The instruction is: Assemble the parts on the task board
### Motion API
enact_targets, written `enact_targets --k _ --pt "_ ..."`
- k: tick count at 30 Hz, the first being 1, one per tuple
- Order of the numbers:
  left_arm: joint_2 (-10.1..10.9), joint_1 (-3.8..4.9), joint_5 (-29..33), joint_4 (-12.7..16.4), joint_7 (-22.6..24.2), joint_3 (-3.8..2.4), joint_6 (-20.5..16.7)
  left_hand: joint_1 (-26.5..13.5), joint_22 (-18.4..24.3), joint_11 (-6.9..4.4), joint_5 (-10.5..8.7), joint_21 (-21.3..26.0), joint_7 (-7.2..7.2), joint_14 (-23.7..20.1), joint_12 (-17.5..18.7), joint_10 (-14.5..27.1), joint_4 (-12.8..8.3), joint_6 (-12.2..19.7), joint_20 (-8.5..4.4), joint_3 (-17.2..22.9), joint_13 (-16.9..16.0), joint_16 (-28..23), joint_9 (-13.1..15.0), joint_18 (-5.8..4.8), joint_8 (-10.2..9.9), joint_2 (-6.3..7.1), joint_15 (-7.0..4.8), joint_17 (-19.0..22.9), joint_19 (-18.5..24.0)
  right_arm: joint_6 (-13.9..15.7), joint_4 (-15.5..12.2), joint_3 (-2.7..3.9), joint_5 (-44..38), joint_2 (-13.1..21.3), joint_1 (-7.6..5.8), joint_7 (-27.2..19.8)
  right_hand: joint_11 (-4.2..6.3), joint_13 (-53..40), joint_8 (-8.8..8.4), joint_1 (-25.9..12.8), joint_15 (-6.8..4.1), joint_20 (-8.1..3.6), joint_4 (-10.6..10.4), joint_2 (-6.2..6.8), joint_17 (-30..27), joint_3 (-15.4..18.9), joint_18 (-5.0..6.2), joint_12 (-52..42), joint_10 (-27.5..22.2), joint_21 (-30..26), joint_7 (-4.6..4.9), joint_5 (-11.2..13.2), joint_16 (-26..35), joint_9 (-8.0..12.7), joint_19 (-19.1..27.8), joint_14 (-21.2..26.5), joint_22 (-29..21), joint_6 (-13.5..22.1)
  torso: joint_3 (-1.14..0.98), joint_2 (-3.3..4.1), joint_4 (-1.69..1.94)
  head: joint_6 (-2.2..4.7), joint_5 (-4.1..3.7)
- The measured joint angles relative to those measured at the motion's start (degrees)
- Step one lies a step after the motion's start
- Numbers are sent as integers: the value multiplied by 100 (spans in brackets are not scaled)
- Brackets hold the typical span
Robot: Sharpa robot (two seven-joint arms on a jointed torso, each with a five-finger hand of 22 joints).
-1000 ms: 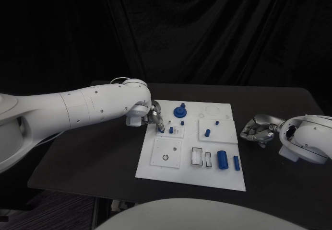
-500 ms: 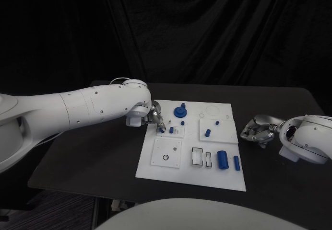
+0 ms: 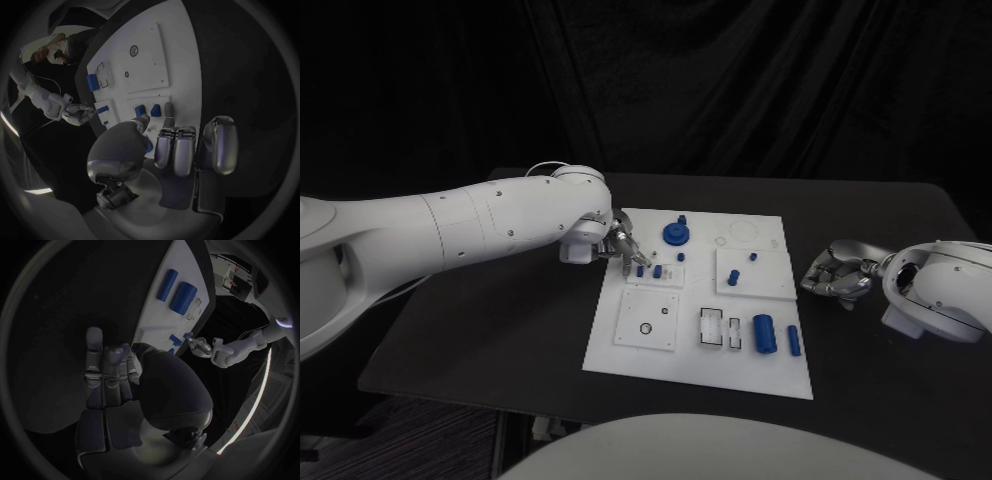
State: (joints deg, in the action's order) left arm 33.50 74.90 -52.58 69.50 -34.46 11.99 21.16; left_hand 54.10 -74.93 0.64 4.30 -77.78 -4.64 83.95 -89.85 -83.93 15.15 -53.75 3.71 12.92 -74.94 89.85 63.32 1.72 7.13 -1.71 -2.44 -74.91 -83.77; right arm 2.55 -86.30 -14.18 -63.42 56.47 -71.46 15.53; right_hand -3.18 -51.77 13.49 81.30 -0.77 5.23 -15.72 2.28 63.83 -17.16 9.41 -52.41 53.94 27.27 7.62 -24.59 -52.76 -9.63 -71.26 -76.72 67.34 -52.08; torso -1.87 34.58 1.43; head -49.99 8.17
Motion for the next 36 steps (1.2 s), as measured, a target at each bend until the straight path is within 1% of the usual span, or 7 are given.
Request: enact_targets --k 15,18,25,28,31,33,36 --pt "87 -18 -17 89 101 12 -207 -286 1 0 23 14 -15 0 0 0 152 -66 20 -427 0 0 23 -1 -9 -241 0 0 -21 -3 -2 0 0 -1 2 3 21 13 0 0 0 0 0 0 -11 0 0 22 -21 -33 11 0 0 0 0 0 -10 12 -2 -1 1 0 4" --pt "201 -19 -25 211 367 12 -511 -192 1 0 311 -45 18 0 0 0 127 -99 20 -547 0 0 183 -1 172 -266 -1 1 -20 -1 -9 0 0 12 3 2 21 13 0 0 0 0 0 0 -11 0 0 22 -21 -33 11 0 0 0 0 0 -10 12 -2 -2 1 0 -6" --pt "559 -21 -336 541 1576 12 -1780 948 1 -47 951 215 107 9 55 -11 119 243 -5 -1013 0 -32 1153 98 1298 -116 -33 1 179 63 -47 0 0 94 3 -28 21 12 0 0 0 0 0 0 -7 0 0 22 -21 -33 11 0 0 0 0 0 -9 12 -3 -6 1 0 -21" --pt "677 -21 -497 628 2263 12 -2393 1658 1 131 1194 704 -63 -416 1102 840 106 798 119 -1086 0 -712 1163 176 1593 -72 180 1 664 155 -72 0 0 135 3 -61 21 5 0 0 0 0 0 0 1 0 0 22 -20 -33 11 0 0 0 0 0 -10 12 -3 -6 -1 0 -41" --pt "742 -21 -617 660 2967 13 -2887 2181 2 340 1307 1596 -238 -1962 2628 2713 106 1284 263 -1083 41 -1871 1154 315 1609 -81 396 544 1553 288 -109 0 0 174 3 -116 21 5 24 -3 5 5 0 3 83 0 0 22 -20 116 11 0 -118 0 -5 -5 50 12 -3 -6 -1 0 -58" --pt "750 -21 -671 651 3365 13 -3111 2676 2 530 1332 2139 -341 -3216 3932 4209 107 1472 371 -974 491 -2790 903 315 1405 -55 581 1354 2164 386 -133 0 0 194 3 -162 19 -7 26 -33 -11 3 0 33 176 0 0 -13 -16 324 11 0 -271 0 -113 -93 137 12 -3 -5 -1 0 -71" --pt "708 -21 -796 569 3951 12 -3381 3312 2 653 966 2273 -435 -3662 5194 4671 105 1549 485 -548 1553 -3214 202 404 1032 -5 676 1944 2353 575 -161 -1 0 208 4 -258 19 -34 49 -47 -15 -3 0 47 219 0 1 -67 26 462 11 0 -342 -1 -167 -130 198 12 -2 -5 -1 0 -90"
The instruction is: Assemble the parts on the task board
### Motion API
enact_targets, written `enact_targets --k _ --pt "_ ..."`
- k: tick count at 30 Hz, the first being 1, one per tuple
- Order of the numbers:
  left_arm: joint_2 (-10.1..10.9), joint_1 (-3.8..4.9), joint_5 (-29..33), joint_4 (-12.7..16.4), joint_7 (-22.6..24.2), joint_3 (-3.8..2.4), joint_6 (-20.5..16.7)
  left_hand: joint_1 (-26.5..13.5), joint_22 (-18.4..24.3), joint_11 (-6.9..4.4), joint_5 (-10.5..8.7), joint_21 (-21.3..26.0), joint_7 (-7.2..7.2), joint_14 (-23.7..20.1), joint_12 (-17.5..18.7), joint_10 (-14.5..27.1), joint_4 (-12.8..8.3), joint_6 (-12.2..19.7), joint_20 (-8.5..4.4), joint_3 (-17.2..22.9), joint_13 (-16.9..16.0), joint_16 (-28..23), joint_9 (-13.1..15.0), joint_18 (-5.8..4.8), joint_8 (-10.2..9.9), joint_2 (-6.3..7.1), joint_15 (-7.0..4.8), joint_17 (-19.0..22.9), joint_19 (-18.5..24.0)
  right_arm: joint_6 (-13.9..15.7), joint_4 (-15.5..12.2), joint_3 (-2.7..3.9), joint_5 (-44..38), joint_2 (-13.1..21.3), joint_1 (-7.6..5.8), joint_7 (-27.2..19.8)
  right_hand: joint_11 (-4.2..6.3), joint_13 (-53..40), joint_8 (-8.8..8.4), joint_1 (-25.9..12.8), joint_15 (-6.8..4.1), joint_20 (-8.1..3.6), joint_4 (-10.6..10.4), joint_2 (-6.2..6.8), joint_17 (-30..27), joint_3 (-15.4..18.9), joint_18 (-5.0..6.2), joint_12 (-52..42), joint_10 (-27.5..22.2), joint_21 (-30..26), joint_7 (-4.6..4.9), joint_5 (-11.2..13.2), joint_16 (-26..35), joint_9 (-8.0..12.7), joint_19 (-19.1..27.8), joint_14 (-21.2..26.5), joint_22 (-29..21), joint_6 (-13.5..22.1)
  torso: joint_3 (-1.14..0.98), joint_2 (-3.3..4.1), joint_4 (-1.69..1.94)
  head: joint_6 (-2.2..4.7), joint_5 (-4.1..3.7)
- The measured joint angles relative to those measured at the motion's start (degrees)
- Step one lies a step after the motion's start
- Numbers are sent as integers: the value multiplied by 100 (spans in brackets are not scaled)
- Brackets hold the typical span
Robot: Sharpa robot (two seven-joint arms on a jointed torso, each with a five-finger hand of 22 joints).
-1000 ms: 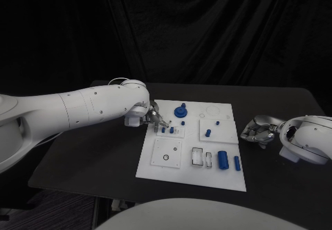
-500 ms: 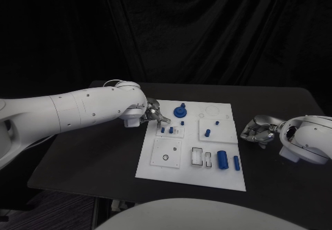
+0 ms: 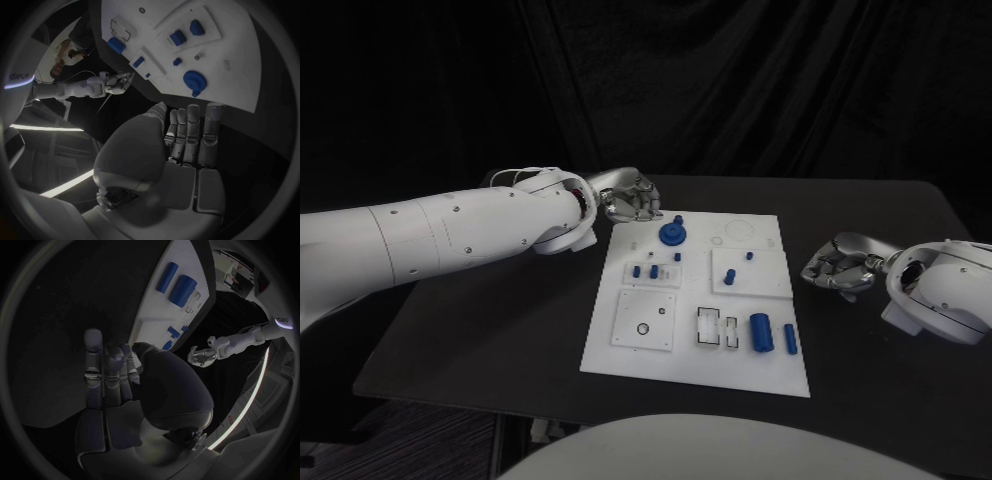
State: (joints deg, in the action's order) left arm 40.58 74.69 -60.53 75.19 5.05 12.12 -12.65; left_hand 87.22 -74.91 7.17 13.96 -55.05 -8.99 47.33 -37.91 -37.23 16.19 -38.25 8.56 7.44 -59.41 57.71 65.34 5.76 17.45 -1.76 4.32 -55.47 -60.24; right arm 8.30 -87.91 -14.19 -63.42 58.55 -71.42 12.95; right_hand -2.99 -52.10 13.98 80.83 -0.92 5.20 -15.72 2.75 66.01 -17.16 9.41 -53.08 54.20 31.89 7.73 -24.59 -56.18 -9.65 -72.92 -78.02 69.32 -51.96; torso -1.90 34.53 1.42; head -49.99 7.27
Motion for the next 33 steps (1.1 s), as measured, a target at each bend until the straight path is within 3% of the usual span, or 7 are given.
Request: enact_targets --k 3,5,9,11,12,19,33 --pt "-111 0 -249 -139 444 0 -167 235 0 -59 -252 -481 3 558 613 98 -12 -25 22 286 732 174 -593 -1 -270 71 -104 86 -502 220 -24 0 0 5 0 -126 5 -6 0 27 -5 -28 0 28 45 0 0 -1 41 147 -20 0 -90 -7 -72 -58 58 -21 1 1 0 0 -30" --pt "-192 -4 -443 -219 633 -2 -214 281 0 -118 -366 -926 73 1183 972 131 3 -35 -24 429 1248 465 -1156 0 -598 116 -223 -79 -975 355 -36 0 0 14 0 -211 24 -25 0 34 -26 -27 25 80 147 25 -1 -63 99 394 -21 0 -256 -7 -199 -159 158 -21 1 3 0 0 -46" --pt "-341 -93 -923 -353 887 -8 -250 377 0 -257 -428 -1388 246 1794 1464 108 -80 -168 -177 670 2100 668 -2238 0 -1256 317 -391 -150 -1486 630 -59 0 0 35 0 -398 57 -26 0 109 -59 -59 52 155 196 35 0 -85 132 533 -42 0 -326 -6 -264 -192 226 1 2 3 0 0 -80" --pt "-395 -185 -1215 -427 952 -5 -250 330 0 -353 -459 -1594 375 1966 1611 16 -167 -298 -254 755 2497 685 -2680 -20 -1362 392 -475 -57 -1698 757 -76 1 0 44 0 -487 75 -26 0 148 -66 -59 81 193 196 16 0 -90 149 540 -62 0 -326 -2 -264 -199 248 20 3 4 0 0 -94" --pt "-418 -221 -1343 -459 970 -1 -249 329 0 -411 -472 -1719 431 2044 1671 -4 -192 -353 -284 779 2653 685 -2850 -108 -1363 454 -518 9 -1807 809 -88 2 0 52 0 -523 75 -26 0 148 -66 -59 81 194 196 16 -1 -91 150 544 -62 0 -326 -1 -264 -199 248 20 3 6 0 0 -99" --pt "-603 -365 -2147 -654 965 0 -142 78 0 -437 -472 -2037 687 2349 1778 -12 -234 -320 -353 650 3155 857 -3488 -142 -1363 640 -538 34 -2058 1131 -174 2 0 149 0 -752 71 -28 0 176 -66 -59 96 221 212 31 0 -106 195 646 -62 0 -376 0 -306 -199 284 20 14 26 -4 -1 -125" --pt "-835 -450 -2650 -865 843 -1 11 48 0 -341 -360 -2075 822 2378 1661 -134 -303 -481 -333 604 3272 947 -3722 -141 -1363 607 -509 59 -2078 1350 -256 1 0 237 0 -919 91 39 50 179 -78 -71 96 224 244 31 -1 -112 215 738 -69 0 -437 -5 -358 -252 347 -14 27 77 -9 -1 -121"
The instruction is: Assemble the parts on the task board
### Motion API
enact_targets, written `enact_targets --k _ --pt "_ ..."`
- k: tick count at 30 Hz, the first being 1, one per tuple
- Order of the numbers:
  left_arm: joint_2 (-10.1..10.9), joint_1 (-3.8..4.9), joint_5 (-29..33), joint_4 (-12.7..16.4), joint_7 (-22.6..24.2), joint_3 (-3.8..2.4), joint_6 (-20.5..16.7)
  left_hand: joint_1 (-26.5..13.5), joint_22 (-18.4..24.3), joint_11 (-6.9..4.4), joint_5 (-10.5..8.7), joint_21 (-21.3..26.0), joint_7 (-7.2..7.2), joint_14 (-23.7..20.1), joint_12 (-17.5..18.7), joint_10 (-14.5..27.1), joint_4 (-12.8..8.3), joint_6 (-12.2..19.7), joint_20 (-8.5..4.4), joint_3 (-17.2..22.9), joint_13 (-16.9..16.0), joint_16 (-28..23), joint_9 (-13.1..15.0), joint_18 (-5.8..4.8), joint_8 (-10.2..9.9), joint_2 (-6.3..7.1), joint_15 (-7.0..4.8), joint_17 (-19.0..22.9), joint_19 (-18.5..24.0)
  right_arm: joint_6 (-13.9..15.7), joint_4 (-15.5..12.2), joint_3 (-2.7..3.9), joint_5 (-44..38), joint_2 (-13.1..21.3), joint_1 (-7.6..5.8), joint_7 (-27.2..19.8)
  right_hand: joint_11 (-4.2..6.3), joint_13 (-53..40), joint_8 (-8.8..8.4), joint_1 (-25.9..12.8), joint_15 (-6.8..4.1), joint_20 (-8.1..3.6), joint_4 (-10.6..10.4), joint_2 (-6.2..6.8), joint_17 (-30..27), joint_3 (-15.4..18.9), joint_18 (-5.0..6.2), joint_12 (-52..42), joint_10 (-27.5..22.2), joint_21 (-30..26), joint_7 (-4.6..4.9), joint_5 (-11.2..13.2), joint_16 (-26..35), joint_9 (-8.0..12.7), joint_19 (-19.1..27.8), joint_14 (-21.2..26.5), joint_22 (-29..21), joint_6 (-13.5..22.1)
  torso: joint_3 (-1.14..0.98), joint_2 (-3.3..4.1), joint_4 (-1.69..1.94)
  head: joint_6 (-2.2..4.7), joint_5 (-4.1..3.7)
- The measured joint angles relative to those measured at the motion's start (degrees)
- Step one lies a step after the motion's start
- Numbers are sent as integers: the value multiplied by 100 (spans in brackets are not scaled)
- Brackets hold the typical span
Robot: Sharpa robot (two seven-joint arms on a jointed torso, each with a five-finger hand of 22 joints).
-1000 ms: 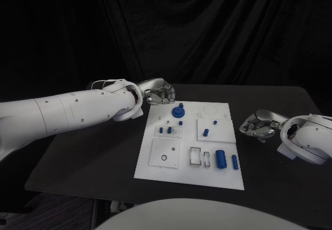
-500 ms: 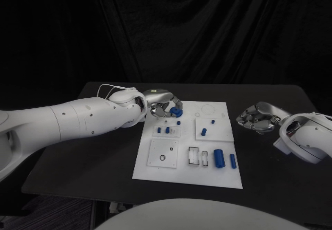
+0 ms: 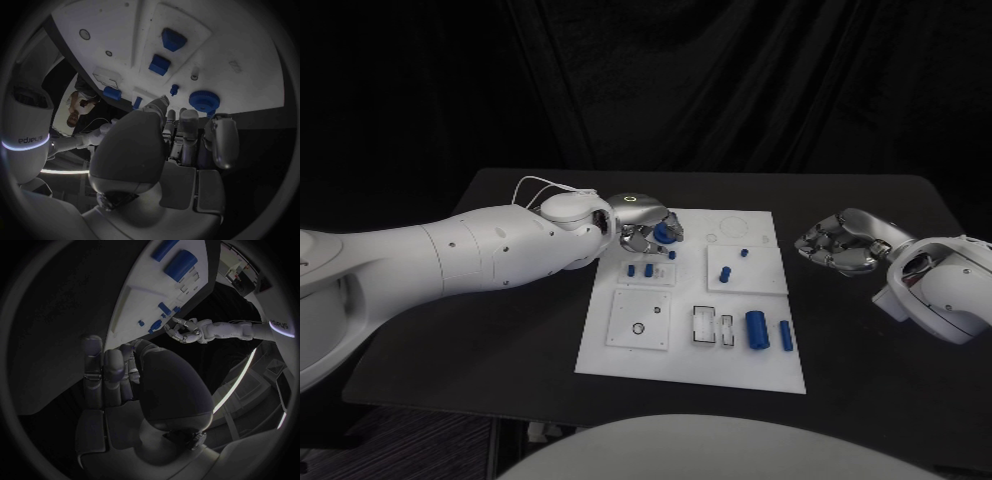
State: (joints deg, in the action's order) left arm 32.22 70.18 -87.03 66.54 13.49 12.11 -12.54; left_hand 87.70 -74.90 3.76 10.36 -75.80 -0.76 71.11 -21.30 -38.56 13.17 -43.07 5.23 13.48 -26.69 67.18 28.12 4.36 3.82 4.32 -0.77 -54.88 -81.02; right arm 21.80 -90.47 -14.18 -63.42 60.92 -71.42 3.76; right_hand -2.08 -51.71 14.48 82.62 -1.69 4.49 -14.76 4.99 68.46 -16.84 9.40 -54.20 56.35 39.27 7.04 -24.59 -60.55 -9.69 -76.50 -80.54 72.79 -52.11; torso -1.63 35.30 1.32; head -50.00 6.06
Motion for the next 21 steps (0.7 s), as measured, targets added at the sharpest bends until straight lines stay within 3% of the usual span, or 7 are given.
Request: enact_targets --k 8,11,21 --pt "-112 -5 -268 -54 -51 -1 -30 -29 0 -29 38 0 132 16 -155 -179 -62 -174 0 30 22 34 -138 0 27 -29 16 65 0 -10 -16 0 0 2 0 2 0 56 0 0 0 0 0 0 -11 0 0 58 0 0 9 0 0 -2 0 0 1 -8 2 46 -2 0 10" --pt "-148 -5 -364 -69 -66 -1 -36 -29 0 -67 88 0 129 15 -287 -322 -109 -314 21 77 12 80 -204 0 28 -29 16 65 -20 -24 -19 1 0 4 0 8 0 65 0 0 0 1 -23 0 -18 0 0 67 0 0 9 0 0 -2 0 0 0 -8 2 62 -1 0 4" --pt "-236 -10 -543 -133 -174 -1 21 -97 0 -47 88 -21 97 15 -417 -380 -125 -404 1 62 -69 90 -267 1 52 -7 16 119 -40 -99 -20 1 0 0 0 27 -23 73 0 0 0 1 -34 0 -30 0 0 67 -23 0 9 0 0 -1 1 0 -1 -8 3 70 -2 0 52"
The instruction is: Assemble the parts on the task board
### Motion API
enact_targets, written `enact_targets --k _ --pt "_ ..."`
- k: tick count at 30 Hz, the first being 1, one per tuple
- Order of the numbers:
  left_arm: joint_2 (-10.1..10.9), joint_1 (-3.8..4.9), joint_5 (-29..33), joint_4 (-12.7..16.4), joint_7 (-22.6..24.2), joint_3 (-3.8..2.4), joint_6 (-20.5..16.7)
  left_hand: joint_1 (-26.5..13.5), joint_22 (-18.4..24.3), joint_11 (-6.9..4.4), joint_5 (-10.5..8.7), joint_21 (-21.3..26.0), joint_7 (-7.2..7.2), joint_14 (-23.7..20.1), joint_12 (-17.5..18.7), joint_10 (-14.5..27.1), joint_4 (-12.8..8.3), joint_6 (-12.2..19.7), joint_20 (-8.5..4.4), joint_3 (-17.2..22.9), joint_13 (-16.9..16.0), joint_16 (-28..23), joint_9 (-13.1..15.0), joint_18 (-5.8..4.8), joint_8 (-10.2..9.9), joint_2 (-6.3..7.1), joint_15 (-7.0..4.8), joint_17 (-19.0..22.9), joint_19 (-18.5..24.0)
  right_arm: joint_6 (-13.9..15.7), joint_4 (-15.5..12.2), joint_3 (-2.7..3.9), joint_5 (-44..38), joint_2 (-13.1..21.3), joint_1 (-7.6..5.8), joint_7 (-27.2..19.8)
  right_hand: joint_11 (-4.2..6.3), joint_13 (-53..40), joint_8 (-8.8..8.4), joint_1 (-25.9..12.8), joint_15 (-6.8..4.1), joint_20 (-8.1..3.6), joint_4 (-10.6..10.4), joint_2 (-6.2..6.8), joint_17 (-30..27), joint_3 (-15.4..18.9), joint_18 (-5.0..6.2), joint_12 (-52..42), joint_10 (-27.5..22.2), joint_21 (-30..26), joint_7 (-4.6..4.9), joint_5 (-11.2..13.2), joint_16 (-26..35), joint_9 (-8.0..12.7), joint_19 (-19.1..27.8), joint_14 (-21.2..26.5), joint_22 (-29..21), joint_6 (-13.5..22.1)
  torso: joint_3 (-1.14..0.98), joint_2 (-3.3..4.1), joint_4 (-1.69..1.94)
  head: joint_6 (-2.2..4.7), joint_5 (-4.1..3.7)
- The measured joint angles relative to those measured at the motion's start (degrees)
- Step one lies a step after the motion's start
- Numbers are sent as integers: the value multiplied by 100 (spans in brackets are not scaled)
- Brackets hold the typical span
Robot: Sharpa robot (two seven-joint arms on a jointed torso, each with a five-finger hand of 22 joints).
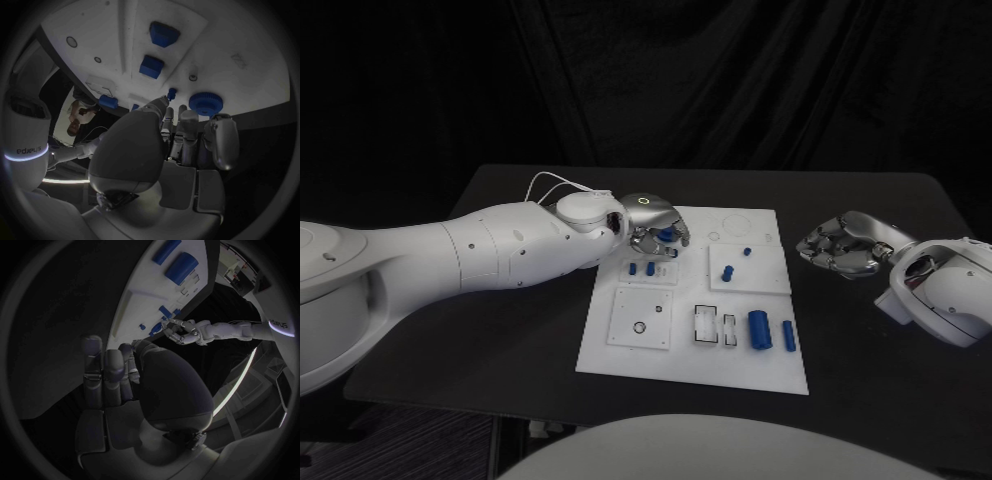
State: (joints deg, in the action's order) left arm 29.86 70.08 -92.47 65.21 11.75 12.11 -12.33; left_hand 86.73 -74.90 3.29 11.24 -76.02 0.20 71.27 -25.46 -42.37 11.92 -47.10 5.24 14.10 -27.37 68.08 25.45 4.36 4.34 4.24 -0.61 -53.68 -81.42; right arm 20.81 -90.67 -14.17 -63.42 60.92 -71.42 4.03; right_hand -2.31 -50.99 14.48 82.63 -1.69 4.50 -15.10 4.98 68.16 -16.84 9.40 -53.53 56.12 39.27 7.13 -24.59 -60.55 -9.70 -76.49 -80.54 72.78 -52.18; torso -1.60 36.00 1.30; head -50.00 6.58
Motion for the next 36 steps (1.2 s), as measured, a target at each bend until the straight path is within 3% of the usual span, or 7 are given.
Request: enact_targets --k 9,18,20,24,34,36 --pt "-61 -21 -54 -65 -79 -2 118 -22 0 -5 0 0 -43 0 -79 -28 -25 -84 0 8 -52 0 -33 0 -1 -22 0 25 0 -87 12 0 0 -17 0 32 0 25 0 0 0 0 -31 0 -29 0 0 23 0 -29 0 0 41 0 0 0 -1 0 5 -10 -3 0 0" --pt "-105 -98 -72 -158 -112 -1 232 -52 0 -14 0 0 -102 0 -181 -92 -53 -184 0 21 -115 0 -53 0 32 -52 0 66 0 -169 31 0 0 -36 0 69 0 31 0 -31 0 0 -31 -32 -71 0 0 23 0 -119 0 0 89 1 0 0 -26 0 5 -14 -5 0 -13" --pt "-111 -114 -73 -177 -113 -2 242 -52 0 -63 10 0 -122 0 -183 -142 -73 -246 0 41 -126 27 -61 0 68 -52 -1 65 0 -188 37 0 0 -41 0 78 0 31 0 -31 0 0 -31 -32 -71 0 0 22 0 -119 0 0 89 1 0 0 -26 0 6 -14 -8 0 -13" --pt "-132 -124 -73 -219 -110 -16 233 -52 0 -221 39 0 -227 72 -181 -317 -135 -391 0 103 -47 127 -86 1 99 -52 -116 -2 0 -223 56 0 0 -54 0 92 0 42 0 -31 0 0 -31 -32 -71 0 0 23 0 -145 0 0 89 1 0 0 -26 0 7 -14 -13 0 -23" --pt "-160 -158 -70 -250 -44 -17 81 -26 -4 -319 198 -45 -286 301 -125 -816 -256 -783 -56 223 98 398 -93 -3 243 -120 -235 -287 -55 -296 71 0 0 -70 0 132 0 73 0 -31 0 0 -47 -32 -87 -16 0 52 0 -167 0 0 117 1 0 0 -33 0 7 -9 -12 0 -36" --pt "-154 -165 -71 -247 -16 -14 32 -38 -4 -337 245 -67 -303 339 -88 -959 -310 -906 -64 229 140 442 -95 -90 279 -141 -236 -326 -63 -307 72 0 0 -72 0 139 0 85 0 -31 0 0 -47 -31 -98 -16 0 52 0 -207 0 0 135 1 0 0 -41 0 7 -7 -11 0 -39"
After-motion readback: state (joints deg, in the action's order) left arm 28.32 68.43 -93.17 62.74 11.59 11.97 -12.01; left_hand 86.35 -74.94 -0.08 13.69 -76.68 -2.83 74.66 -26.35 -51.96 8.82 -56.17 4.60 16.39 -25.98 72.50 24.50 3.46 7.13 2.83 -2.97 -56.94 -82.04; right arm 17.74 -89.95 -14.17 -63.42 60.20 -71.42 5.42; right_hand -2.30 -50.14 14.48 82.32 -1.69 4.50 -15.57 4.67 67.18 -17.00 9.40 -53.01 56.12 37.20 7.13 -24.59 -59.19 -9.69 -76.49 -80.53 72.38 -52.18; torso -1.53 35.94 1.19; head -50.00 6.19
